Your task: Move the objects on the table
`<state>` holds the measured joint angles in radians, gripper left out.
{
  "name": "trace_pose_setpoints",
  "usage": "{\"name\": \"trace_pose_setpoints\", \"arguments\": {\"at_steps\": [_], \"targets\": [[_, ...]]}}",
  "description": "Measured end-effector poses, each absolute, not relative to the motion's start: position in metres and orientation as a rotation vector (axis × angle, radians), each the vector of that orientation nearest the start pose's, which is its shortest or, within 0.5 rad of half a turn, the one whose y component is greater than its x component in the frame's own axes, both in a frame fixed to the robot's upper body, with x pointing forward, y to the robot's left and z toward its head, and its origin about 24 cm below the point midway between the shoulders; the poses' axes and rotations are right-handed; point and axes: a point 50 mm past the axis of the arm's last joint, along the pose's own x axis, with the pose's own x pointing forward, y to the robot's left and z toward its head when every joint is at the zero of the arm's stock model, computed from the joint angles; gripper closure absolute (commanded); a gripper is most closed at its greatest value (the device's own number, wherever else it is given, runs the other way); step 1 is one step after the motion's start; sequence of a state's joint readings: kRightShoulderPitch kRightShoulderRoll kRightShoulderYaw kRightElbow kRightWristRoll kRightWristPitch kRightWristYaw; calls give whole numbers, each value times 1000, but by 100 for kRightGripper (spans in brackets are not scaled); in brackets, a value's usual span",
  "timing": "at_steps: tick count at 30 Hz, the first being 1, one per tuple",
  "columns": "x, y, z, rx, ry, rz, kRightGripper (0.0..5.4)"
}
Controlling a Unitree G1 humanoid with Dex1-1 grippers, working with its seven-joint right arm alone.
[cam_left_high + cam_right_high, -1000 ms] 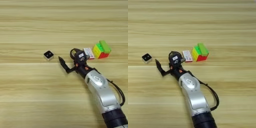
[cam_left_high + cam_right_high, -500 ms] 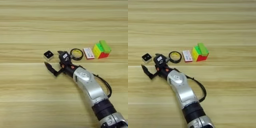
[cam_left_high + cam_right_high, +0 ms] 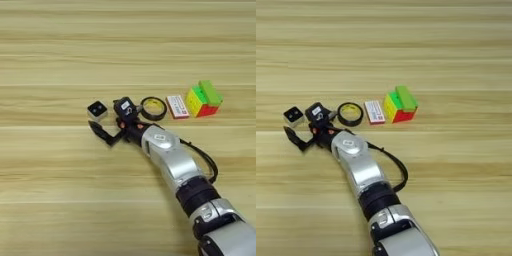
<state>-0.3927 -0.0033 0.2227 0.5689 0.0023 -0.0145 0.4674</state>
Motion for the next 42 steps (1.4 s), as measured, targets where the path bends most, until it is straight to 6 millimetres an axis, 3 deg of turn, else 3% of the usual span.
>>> {"name": "trace_pose_setpoints", "arguments": {"at_steps": [18, 42], "targets": [[303, -49, 8, -81, 213, 801, 3], [304, -51, 8, -66, 208, 798, 249]]}}
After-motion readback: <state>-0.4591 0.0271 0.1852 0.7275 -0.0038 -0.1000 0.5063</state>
